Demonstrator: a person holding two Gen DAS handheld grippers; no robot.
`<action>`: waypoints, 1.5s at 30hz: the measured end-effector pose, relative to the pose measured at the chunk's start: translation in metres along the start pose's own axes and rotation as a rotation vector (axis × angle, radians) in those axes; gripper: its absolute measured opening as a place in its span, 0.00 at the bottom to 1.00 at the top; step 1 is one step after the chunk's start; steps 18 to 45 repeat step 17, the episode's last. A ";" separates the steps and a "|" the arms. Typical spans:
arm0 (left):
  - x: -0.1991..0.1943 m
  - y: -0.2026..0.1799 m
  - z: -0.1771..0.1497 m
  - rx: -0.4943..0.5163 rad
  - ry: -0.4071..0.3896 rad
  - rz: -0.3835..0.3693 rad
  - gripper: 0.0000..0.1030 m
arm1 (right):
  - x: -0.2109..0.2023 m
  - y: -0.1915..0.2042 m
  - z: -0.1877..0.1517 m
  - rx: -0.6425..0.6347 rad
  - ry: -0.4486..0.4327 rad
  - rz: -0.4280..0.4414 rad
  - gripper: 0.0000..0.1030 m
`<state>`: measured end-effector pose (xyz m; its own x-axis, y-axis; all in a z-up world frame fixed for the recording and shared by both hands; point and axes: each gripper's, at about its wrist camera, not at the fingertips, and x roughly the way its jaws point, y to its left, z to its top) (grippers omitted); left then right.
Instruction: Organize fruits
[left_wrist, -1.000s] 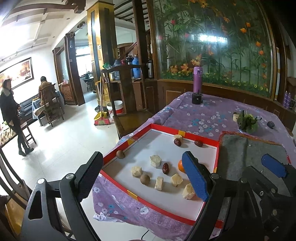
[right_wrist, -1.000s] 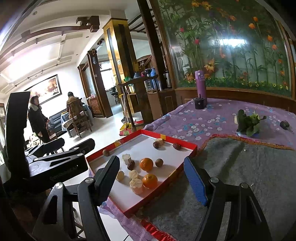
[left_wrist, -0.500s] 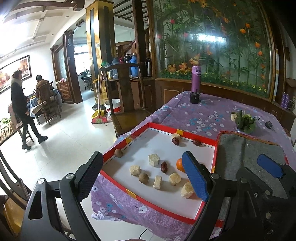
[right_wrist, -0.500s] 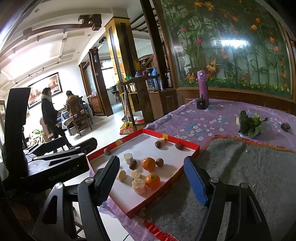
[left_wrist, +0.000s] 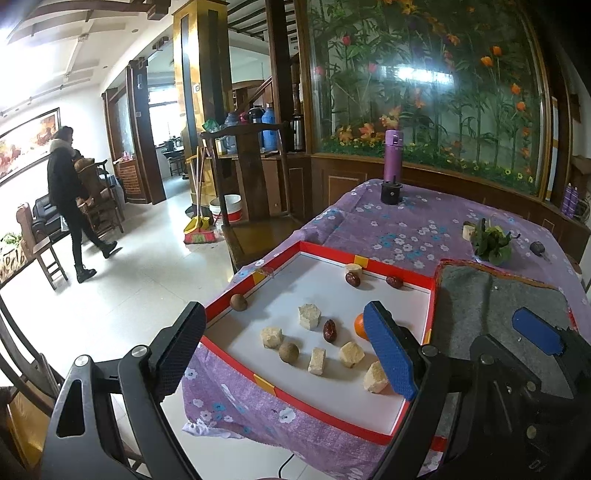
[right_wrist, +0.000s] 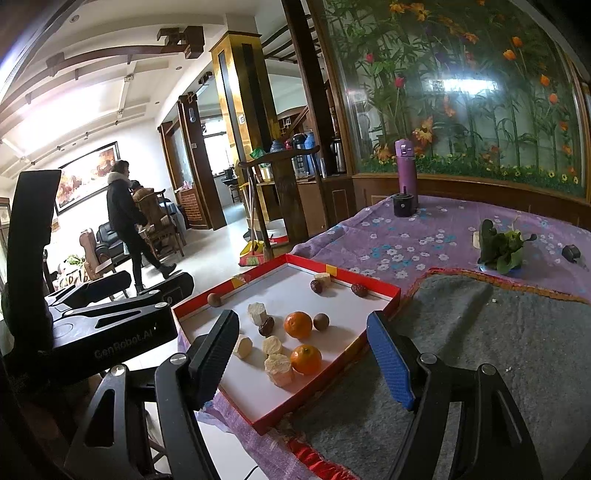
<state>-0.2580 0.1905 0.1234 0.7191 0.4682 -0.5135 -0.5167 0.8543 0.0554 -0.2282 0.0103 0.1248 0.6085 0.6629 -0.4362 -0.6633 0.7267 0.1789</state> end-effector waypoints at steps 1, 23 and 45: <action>0.000 0.000 0.000 0.000 0.003 -0.002 0.85 | 0.000 0.000 0.000 -0.001 0.001 -0.001 0.71; 0.007 0.000 0.008 0.001 -0.007 -0.015 0.85 | 0.011 -0.003 0.004 -0.010 0.013 -0.002 0.71; 0.007 0.000 0.008 0.001 -0.007 -0.015 0.85 | 0.011 -0.003 0.004 -0.010 0.013 -0.002 0.71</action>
